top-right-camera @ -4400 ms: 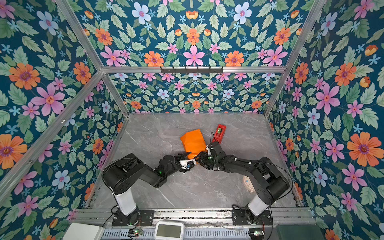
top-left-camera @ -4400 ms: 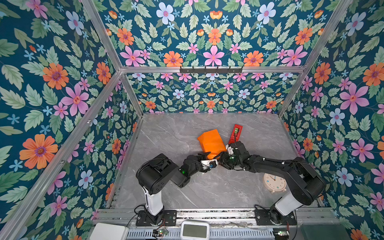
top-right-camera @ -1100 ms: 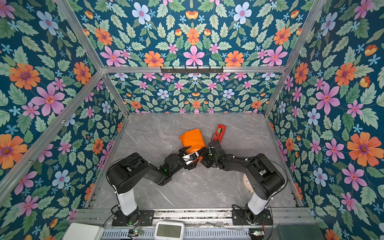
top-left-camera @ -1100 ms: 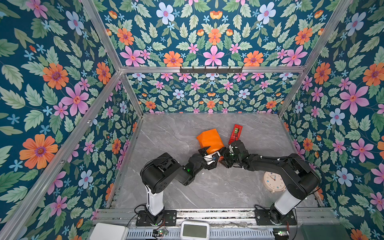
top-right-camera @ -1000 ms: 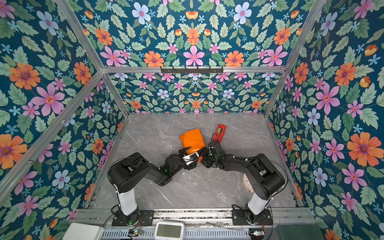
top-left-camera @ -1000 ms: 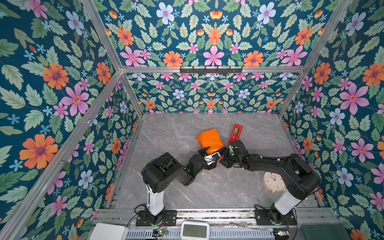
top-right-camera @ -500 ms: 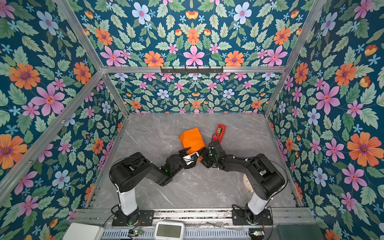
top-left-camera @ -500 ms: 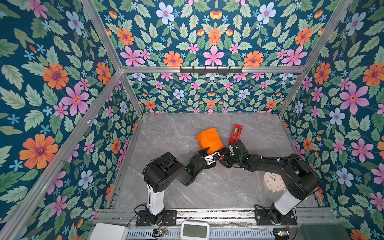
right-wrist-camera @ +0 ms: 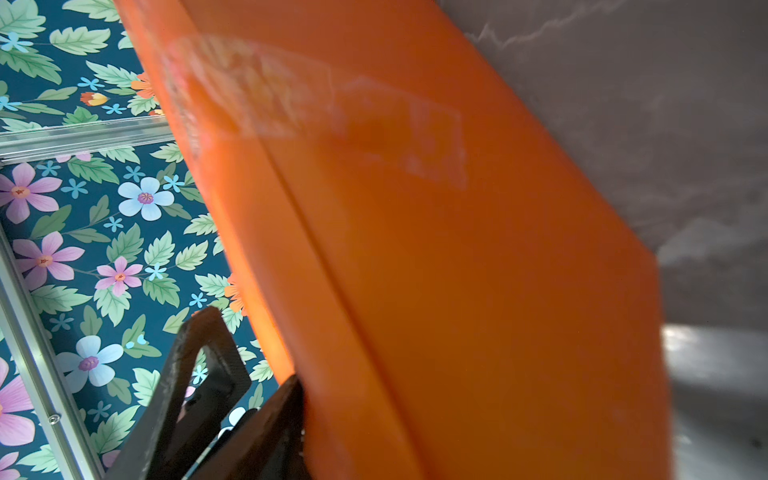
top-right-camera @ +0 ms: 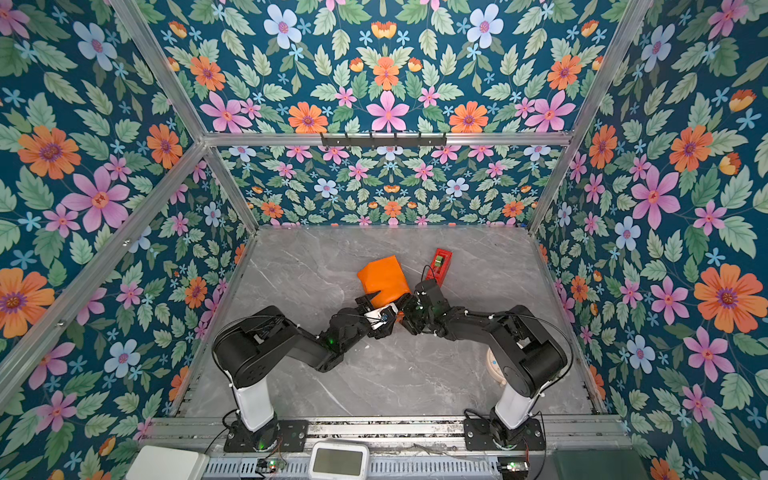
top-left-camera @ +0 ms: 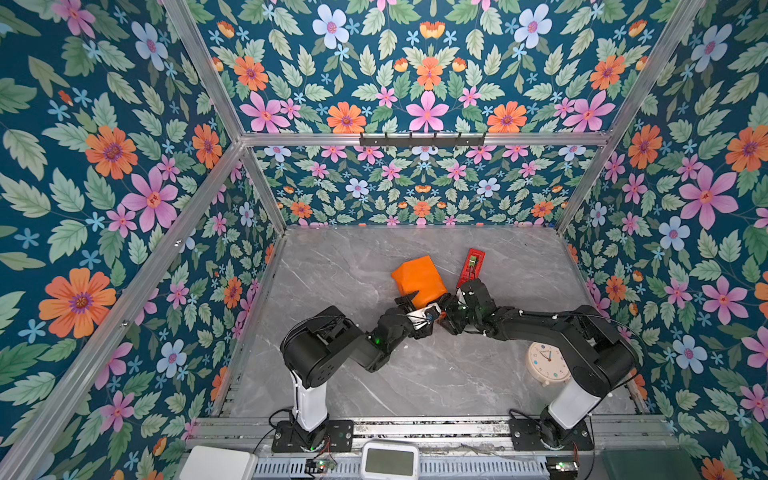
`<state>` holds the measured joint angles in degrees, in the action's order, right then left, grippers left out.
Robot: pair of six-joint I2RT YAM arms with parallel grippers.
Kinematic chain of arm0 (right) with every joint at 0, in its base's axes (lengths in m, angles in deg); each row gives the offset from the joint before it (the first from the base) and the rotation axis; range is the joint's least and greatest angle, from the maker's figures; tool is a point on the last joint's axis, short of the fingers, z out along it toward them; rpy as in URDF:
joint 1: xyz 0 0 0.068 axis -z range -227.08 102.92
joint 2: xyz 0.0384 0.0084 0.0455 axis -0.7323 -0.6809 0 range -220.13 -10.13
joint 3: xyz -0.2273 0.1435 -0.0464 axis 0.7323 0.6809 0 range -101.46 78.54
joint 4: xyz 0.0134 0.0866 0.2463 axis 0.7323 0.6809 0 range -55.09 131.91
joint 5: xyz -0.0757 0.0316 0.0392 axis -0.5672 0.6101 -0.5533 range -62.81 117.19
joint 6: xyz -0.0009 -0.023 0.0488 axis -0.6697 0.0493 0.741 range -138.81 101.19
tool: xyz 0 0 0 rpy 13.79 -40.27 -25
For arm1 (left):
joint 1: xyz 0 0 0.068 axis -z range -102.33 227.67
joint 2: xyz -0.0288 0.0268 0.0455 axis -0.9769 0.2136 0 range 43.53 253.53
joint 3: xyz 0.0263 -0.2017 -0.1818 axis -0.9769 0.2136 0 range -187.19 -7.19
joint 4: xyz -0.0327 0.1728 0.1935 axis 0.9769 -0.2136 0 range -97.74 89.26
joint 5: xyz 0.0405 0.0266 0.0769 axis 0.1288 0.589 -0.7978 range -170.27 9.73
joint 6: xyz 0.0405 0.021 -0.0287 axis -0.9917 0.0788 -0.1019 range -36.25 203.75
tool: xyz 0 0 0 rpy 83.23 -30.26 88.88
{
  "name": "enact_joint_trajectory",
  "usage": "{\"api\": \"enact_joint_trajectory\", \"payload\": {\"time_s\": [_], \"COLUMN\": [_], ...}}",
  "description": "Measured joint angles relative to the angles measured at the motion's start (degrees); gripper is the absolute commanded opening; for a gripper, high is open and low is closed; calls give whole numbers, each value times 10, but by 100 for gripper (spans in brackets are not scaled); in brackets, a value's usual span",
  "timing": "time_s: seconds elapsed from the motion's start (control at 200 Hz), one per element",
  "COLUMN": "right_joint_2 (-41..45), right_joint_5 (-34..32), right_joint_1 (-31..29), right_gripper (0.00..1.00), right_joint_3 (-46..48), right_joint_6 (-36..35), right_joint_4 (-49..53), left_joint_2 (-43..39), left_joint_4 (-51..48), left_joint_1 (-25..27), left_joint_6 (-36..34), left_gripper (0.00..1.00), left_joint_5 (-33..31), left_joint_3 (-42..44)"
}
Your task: Wrap the gift box in paper
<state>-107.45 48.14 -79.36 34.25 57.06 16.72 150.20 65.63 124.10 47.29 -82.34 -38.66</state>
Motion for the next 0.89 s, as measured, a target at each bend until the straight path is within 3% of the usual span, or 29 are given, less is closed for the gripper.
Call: {"api": "enact_joint_trajectory", "payload": {"time_s": [0.35, 0.895], "right_joint_2": [-5, -4], "right_joint_5": [5, 5], "right_joint_1": [0, 0], "right_gripper": [73, 73], "right_joint_3": [-3, -5], "right_joint_6": [0, -1], "right_joint_4": [-3, -1], "left_joint_2": [-2, 16], "left_joint_4": [-12, -9], "left_joint_1": [0, 1], "left_joint_6": [12, 28], "left_gripper": [100, 90], "left_joint_5": [1, -39], "left_joint_3": [-20, -26]}}
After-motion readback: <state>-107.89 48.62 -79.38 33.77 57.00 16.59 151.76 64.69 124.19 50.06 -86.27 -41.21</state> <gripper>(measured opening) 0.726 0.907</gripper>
